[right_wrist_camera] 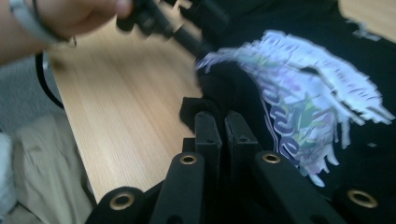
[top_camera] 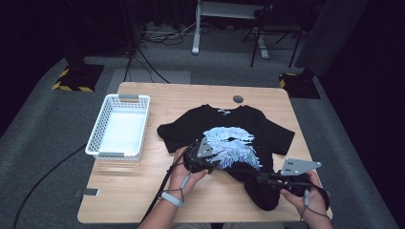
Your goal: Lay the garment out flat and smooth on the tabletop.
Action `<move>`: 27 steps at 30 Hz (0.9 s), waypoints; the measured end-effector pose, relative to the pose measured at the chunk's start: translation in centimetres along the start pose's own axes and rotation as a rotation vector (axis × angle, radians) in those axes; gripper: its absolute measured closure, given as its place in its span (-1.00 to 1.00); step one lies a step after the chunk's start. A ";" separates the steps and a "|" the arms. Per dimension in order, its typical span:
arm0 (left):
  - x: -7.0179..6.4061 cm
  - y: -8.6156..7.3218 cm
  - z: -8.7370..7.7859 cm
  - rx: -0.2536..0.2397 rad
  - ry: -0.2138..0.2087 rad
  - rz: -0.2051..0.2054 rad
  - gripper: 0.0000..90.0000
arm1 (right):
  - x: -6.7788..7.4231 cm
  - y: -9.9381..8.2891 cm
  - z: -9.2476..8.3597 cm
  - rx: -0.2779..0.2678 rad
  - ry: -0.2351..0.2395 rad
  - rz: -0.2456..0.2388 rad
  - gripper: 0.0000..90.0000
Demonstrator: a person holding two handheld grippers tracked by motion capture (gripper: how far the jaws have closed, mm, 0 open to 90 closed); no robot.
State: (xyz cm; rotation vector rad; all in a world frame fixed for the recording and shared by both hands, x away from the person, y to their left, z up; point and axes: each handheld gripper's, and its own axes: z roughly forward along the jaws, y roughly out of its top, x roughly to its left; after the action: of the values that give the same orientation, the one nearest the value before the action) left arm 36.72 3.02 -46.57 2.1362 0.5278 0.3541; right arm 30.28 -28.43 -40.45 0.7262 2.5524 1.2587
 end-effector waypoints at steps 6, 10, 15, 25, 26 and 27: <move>-3.3 -0.2 0.7 0.022 -0.035 0.146 -0.18 | -1.1 0.4 -0.4 -0.005 -0.019 0.043 0.92; -3.5 -0.1 2.4 0.061 -0.016 0.160 -0.23 | -0.7 0.5 -0.3 -0.018 0.002 0.053 0.92; -2.8 0.2 3.9 0.087 -0.032 0.162 0.88 | -0.7 0.3 -0.3 -0.004 0.026 0.062 0.85; -2.3 -0.1 -3.2 0.094 -0.258 0.153 0.80 | -1.8 -1.2 -1.4 0.032 -0.056 0.097 -0.07; -2.4 -0.2 -3.9 0.113 -0.283 0.154 0.69 | -1.9 -1.5 -1.2 0.042 -0.061 0.100 -0.08; -2.5 -0.4 -4.5 0.124 -0.312 0.154 0.61 | -2.0 -1.8 -1.0 0.061 -0.067 0.106 -0.11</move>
State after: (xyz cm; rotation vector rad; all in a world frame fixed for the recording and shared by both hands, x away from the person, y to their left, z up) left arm 32.54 5.17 -44.41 2.3030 0.2112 0.0683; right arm 30.97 -31.05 -41.31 0.9122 2.5378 1.1711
